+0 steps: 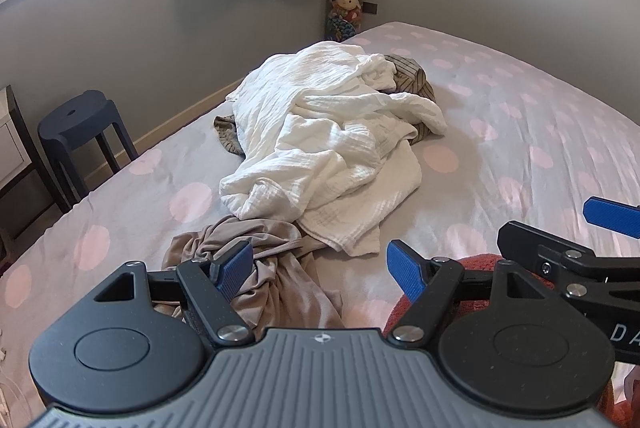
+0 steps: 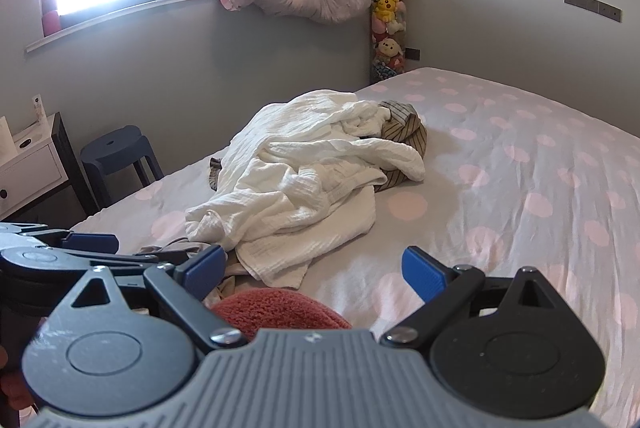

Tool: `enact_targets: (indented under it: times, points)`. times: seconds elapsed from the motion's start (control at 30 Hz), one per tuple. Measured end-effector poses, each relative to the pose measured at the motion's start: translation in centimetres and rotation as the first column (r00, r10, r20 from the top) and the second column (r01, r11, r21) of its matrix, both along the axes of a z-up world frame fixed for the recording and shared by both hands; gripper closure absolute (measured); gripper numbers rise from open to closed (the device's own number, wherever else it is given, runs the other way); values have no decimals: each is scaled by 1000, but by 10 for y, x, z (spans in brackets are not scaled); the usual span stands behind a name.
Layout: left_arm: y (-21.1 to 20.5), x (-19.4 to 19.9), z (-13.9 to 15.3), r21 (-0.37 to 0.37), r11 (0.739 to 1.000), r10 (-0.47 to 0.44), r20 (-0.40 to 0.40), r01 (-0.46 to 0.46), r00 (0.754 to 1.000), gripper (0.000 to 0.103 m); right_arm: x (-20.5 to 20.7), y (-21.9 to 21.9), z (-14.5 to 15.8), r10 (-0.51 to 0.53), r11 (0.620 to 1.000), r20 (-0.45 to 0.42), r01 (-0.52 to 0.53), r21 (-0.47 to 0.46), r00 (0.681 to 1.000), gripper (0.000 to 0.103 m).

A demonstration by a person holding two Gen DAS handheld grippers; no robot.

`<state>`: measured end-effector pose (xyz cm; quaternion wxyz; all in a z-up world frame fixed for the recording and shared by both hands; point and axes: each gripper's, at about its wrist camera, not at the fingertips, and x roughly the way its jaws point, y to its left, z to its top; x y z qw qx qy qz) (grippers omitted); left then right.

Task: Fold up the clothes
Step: 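Move both tools toward the clothes heap on the bed, then lower the left tool onto the beige shirt and close its fingers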

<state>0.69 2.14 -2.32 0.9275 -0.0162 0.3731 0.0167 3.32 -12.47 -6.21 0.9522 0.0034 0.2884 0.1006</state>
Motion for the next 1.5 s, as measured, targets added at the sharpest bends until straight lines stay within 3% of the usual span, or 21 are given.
enact_targets:
  times: [0.13, 0.3, 0.53, 0.63, 0.8, 1.07, 1.27, 1.5]
  points:
    - [7, 2, -3, 11, 1000, 15, -7, -15, 1000, 30, 5, 7, -2, 23, 1000, -11, -23, 3, 1000, 7]
    - [28, 8, -8, -43, 999, 29, -32, -30, 999, 30, 15, 19, -5, 65, 998, -31, -65, 7, 997, 7]
    - [64, 20, -24, -51, 996, 69, -98, -74, 993, 30, 47, 56, -14, 200, 979, -108, -202, -10, 974, 8]
    - [79, 26, -40, -37, 995, 90, -155, -97, 984, 30, 64, 74, -22, 247, 967, -150, -253, -22, 957, 9]
    - [98, 36, -66, -29, 991, 119, -237, -129, 964, 30, 93, 103, -41, 284, 955, -249, -297, -17, 926, 24]
    - [101, 52, -101, -32, 992, 104, -326, -121, 940, 30, 125, 130, -66, 312, 935, -444, -355, -14, 840, 24]
    - [107, 54, -124, -62, 986, 121, -381, -156, 916, 30, 121, 126, -69, 324, 934, -428, -357, 4, 843, 24]
    - [108, 53, -134, -51, 986, 127, -394, -160, 910, 23, 117, 121, -66, 336, 933, -399, -359, 20, 853, 23]
